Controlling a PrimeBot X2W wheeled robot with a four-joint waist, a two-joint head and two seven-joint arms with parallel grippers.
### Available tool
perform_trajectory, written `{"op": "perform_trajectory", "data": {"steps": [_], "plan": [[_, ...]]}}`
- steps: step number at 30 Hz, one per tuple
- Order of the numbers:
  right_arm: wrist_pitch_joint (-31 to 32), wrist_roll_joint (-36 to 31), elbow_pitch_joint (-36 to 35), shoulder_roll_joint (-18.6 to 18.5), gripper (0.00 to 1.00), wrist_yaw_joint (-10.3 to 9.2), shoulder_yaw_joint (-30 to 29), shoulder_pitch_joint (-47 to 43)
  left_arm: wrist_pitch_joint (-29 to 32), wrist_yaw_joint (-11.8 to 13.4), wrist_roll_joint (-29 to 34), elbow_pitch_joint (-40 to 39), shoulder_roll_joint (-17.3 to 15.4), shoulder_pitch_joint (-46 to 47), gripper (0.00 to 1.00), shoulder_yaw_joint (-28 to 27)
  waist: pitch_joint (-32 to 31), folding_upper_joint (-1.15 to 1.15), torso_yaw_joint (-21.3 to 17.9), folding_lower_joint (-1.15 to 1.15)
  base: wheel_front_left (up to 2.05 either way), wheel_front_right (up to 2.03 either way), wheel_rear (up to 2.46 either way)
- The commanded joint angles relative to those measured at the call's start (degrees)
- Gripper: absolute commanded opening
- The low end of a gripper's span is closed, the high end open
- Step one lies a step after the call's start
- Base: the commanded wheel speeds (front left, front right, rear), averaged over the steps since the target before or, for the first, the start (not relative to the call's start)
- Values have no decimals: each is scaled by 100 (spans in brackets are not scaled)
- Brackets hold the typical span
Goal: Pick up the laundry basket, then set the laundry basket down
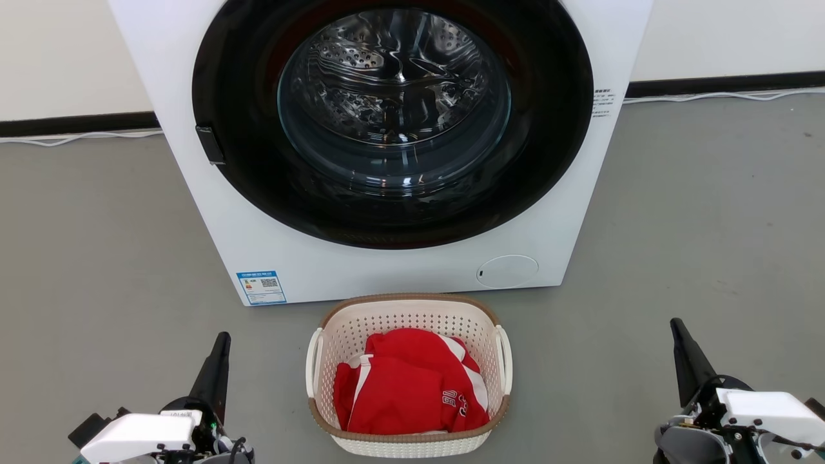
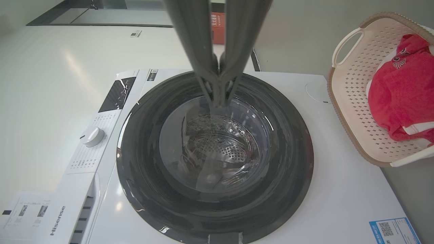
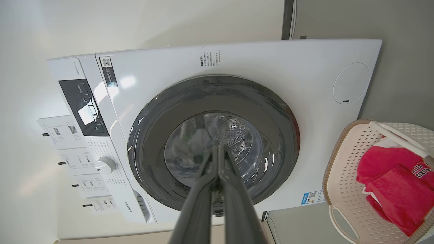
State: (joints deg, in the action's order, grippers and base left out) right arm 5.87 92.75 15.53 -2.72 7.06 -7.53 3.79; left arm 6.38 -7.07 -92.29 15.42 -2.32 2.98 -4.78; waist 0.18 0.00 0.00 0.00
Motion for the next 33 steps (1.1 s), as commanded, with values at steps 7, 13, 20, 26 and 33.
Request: {"op": "perform_trajectory", "data": {"steps": [7,13,20,26,33], "plan": [[-27,7,156,28,100,-1,37,-144,-38,4,4,193,43,-121,100,34,5,0,-1,1,0,0,0],[-122,-14,81,26,100,1,106,-174,-141,1,16,181,38,-124,100,110,-7,0,-3,10,0,0,0],[-230,-114,13,9,100,3,185,-192,-243,-1,59,171,34,-125,100,170,14,0,-5,1,0,0,0],[-336,-380,-35,-19,100,5,223,-191,-346,-3,243,211,29,-105,100,196,23,0,-4,0,0,0,0],[-470,-1138,-106,-37,100,8,243,-200,-482,15,759,252,22,-68,100,217,27,0,3,0,0,0,0]]}}
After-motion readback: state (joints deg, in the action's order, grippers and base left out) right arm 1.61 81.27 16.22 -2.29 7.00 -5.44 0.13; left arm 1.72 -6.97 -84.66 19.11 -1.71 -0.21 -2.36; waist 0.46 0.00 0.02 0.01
